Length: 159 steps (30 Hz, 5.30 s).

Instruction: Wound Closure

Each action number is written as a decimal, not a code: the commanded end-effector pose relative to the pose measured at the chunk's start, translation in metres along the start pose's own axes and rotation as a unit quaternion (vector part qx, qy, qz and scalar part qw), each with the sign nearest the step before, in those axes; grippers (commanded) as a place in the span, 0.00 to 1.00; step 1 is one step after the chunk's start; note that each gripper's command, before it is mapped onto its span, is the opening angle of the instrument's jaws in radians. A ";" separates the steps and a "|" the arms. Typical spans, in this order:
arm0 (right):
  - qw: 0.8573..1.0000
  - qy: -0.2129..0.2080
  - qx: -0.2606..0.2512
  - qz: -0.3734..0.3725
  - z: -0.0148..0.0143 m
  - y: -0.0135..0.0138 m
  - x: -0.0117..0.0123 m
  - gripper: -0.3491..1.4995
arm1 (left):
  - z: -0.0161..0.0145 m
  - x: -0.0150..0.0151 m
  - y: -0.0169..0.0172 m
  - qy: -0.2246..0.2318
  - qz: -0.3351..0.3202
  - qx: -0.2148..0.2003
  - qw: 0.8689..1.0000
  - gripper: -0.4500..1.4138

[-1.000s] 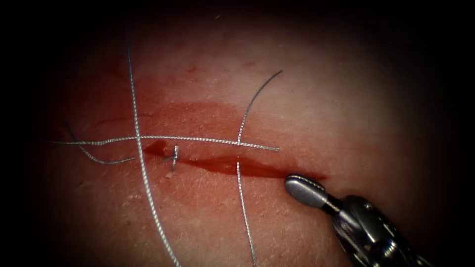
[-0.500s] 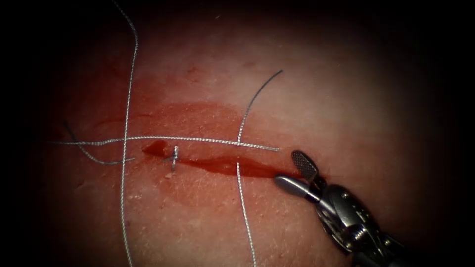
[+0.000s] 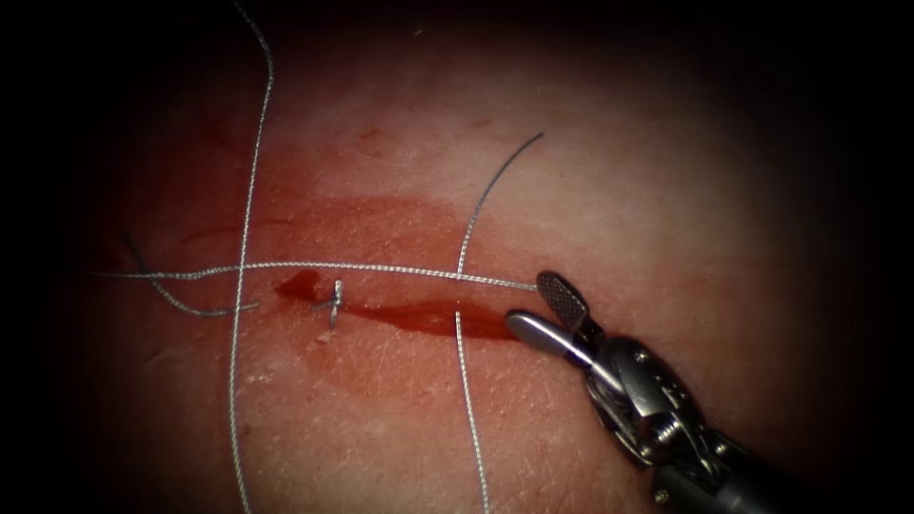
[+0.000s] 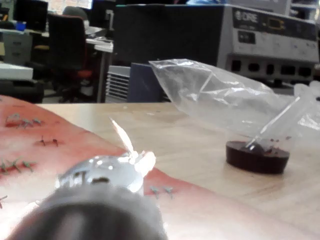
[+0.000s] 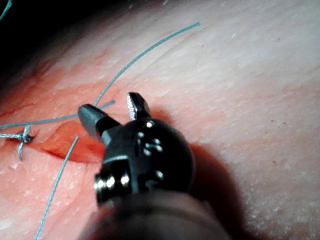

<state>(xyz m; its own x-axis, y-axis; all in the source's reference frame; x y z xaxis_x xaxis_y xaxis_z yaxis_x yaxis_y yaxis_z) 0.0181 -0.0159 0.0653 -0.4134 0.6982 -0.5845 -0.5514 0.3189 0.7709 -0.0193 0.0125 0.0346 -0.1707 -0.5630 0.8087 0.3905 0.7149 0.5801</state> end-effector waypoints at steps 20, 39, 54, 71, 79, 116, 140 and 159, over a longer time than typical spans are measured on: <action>0.998 0.005 0.003 0.058 0.0024 0.0014 0.0028 0.00 | 0.0007 -0.0018 0.0001 -0.005 0.000 0.002 1.000 0.04; 0.988 0.101 -0.118 0.004 -0.0091 0.0225 0.0212 0.00 | 0.0004 -0.0018 -0.0004 -0.005 0.000 0.002 1.000 0.06; 0.976 0.112 -0.176 -0.058 -0.0117 0.0237 0.0213 0.74 | 0.0008 -0.0015 -0.0009 -0.003 0.002 0.009 1.000 0.05; 0.997 -0.039 -0.067 0.025 0.0007 -0.0019 0.0022 0.78 | 0.0007 0.0018 -0.0031 0.013 -0.005 0.024 1.000 0.00; 0.987 -0.103 -0.086 0.092 0.0016 -0.0073 -0.0024 0.76 | 0.0008 0.0066 -0.0045 0.051 -0.004 0.034 0.998 0.00; 0.974 -0.182 -0.044 0.129 -0.0019 -0.0090 -0.0046 0.00 | 0.0041 0.0090 -0.0044 0.069 0.000 0.066 0.995 0.00; 0.967 -0.067 -0.060 0.240 -0.0002 -0.0113 0.0086 0.79 | 0.0024 0.0148 -0.0025 0.171 0.397 0.133 0.892 0.00; 0.937 -0.116 0.176 0.279 0.0057 -0.0122 0.0056 0.67 | 0.0034 0.0234 -0.0105 0.166 0.485 0.326 0.794 0.00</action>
<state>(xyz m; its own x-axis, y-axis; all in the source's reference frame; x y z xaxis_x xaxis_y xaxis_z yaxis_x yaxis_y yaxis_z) 0.0262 -0.0134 0.0548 -0.3718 0.9279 -0.0289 -0.0133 0.0259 0.9996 -0.0303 -0.0080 0.0485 0.2168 0.3714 0.9028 -0.3837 0.8828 -0.2710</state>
